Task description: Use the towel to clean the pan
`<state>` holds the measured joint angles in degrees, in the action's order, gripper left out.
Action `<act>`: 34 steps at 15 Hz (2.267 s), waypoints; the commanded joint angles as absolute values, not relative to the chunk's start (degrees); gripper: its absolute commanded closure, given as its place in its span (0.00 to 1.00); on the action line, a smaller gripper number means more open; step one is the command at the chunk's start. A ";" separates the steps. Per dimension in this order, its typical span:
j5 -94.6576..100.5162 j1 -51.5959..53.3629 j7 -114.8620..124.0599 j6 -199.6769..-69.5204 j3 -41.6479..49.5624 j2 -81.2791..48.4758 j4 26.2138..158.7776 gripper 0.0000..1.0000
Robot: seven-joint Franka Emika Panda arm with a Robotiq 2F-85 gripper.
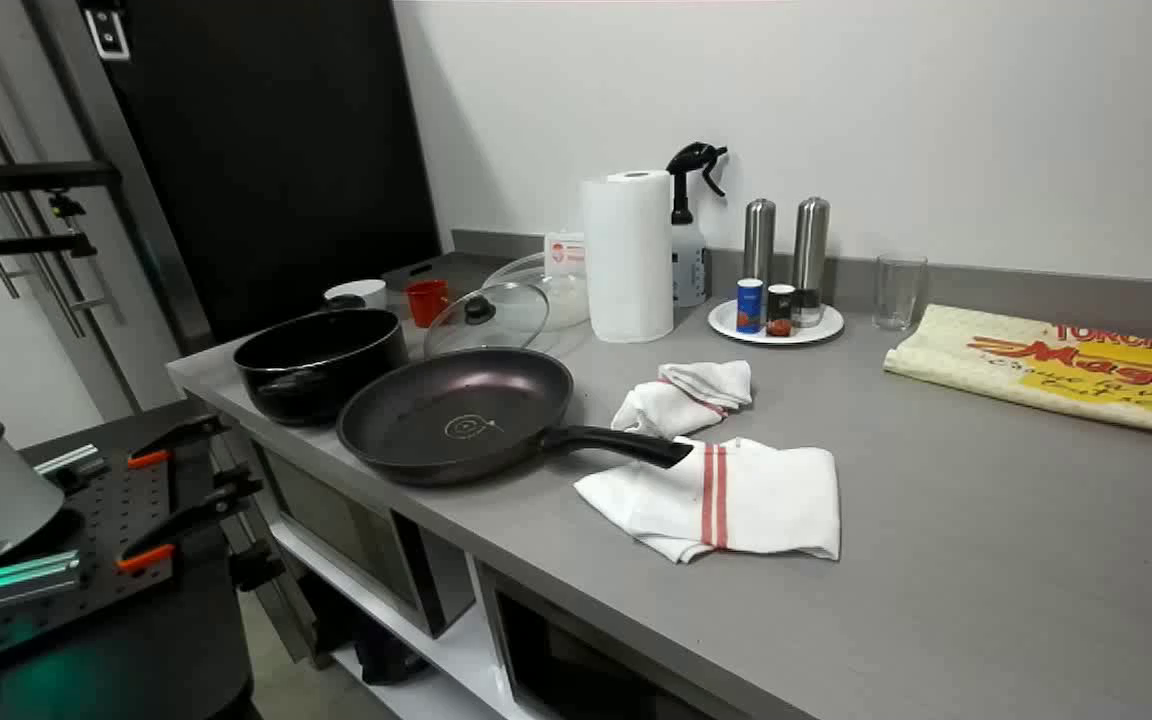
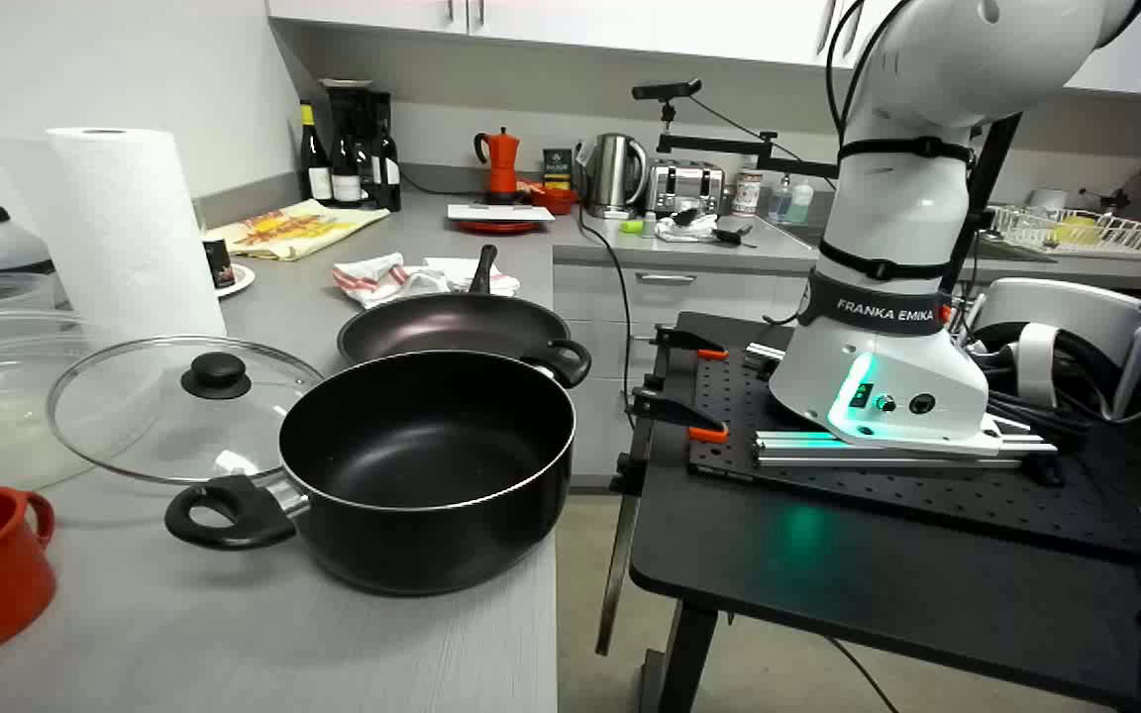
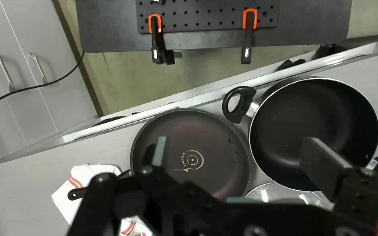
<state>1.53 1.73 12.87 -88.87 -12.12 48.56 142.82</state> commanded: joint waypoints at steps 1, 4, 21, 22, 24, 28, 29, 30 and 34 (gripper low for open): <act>1.85 2.40 13.27 -88.76 -11.67 48.40 142.70 0.00; 1.85 2.40 13.27 -88.77 -11.67 48.40 142.70 0.00; 5.60 -3.32 1.68 -93.06 1.72 18.76 124.06 0.00; 5.46 -3.57 -0.91 -93.37 3.21 15.19 121.68 0.00; 4.98 -3.95 -5.95 -92.42 5.47 8.17 116.18 0.00; 5.02 -5.76 -11.46 -90.81 7.59 -6.13 104.02 0.00; 5.01 -6.27 -12.20 -90.20 7.75 -9.11 101.08 0.00; 4.92 -7.00 -12.61 -89.76 7.94 -12.49 98.13 0.00; 3.78 -9.95 -12.49 -88.59 7.94 -23.73 86.95 0.00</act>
